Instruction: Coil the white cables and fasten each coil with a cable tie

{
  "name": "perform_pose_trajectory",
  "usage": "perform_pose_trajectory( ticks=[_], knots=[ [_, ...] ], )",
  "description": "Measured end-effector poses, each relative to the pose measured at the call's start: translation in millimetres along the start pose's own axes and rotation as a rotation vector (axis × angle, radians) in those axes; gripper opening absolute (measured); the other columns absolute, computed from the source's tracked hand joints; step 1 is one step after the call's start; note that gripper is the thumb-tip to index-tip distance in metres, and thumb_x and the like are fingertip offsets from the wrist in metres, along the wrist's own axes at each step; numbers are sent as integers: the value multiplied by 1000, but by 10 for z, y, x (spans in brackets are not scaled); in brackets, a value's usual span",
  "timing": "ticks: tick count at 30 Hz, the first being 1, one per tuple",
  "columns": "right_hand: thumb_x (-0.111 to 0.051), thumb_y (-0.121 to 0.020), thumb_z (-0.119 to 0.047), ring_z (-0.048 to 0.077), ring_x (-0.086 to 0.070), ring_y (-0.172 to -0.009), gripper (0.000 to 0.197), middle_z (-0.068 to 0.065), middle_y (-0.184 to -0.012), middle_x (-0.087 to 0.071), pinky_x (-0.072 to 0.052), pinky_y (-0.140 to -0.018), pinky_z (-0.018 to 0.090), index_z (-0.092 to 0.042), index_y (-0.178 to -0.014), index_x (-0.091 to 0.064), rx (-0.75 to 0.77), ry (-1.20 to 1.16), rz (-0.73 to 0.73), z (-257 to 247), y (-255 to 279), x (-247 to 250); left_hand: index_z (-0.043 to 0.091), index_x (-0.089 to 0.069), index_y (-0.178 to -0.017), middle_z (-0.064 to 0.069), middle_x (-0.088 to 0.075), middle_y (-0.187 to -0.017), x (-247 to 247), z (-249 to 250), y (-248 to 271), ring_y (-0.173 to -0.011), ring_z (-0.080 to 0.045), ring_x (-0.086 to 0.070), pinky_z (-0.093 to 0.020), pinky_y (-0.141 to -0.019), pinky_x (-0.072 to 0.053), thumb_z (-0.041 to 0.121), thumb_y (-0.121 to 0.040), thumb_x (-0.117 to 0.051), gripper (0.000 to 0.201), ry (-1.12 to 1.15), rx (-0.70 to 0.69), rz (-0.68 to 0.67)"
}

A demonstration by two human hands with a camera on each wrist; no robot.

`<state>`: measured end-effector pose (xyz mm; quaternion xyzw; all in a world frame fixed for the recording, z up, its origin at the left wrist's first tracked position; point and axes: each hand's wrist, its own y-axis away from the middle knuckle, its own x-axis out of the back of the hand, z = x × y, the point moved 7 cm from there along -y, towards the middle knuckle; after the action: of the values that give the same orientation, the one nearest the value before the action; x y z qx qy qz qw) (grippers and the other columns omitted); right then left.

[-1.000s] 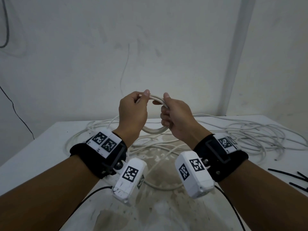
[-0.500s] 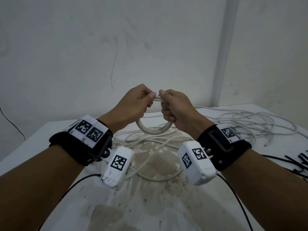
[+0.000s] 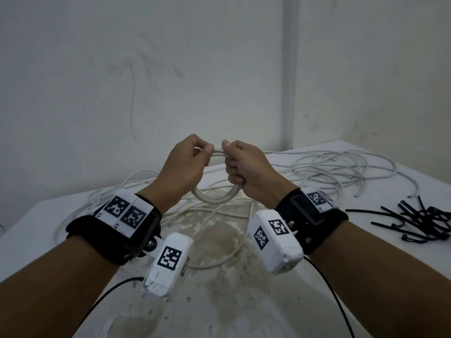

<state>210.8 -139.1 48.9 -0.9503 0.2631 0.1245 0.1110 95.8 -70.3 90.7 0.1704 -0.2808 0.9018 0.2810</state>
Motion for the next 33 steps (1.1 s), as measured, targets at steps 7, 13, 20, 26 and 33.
perform_pose_trajectory(
  ticks=[7,13,20,26,33],
  knots=[
    [-56,-101,-27,8,-25,-41,30,-11,-45,-35,-22,-42,23,-16,-75,-48,32,38,57,-99,183,263,14,-62,-94,-1,-63,-76,-264,154,-16,-55,-12,-48,-28,-56,-38,31,-100,-54,20,-15,-9,38],
    [-57,-100,-30,8,-32,-41,26,-6,-51,-41,-31,-44,24,-16,-78,-51,40,83,159,-171,419,799,15,-61,-88,-4,-62,-75,-778,372,25,-52,-14,-46,-27,-53,-36,28,-99,-56,17,29,-53,-39],
    [-53,-101,-36,19,-60,-54,33,6,-67,-65,-56,-59,31,-10,-83,-62,-36,282,299,-158,748,1595,11,-63,-92,-2,-64,-78,-1329,503,181,-61,-14,-52,-27,-55,-37,28,-99,-56,20,2,-73,-107],
    [-62,-86,-28,31,-65,-99,20,7,-104,-69,-45,-74,30,-12,-98,-65,-215,1523,598,-531,1003,2562,12,-62,-91,-3,-65,-78,-1393,545,204,-42,-6,-42,-27,-49,-32,30,-99,-56,21,15,-47,-125],
    [-57,-83,-17,23,-55,-79,5,0,-82,-58,-43,-73,28,-13,-80,-58,-596,1864,472,-451,1299,3082,14,-61,-88,-4,-64,-79,-1283,514,222,-48,-11,-42,-26,-48,-33,30,-99,-56,20,45,-18,-132]
  ],
)
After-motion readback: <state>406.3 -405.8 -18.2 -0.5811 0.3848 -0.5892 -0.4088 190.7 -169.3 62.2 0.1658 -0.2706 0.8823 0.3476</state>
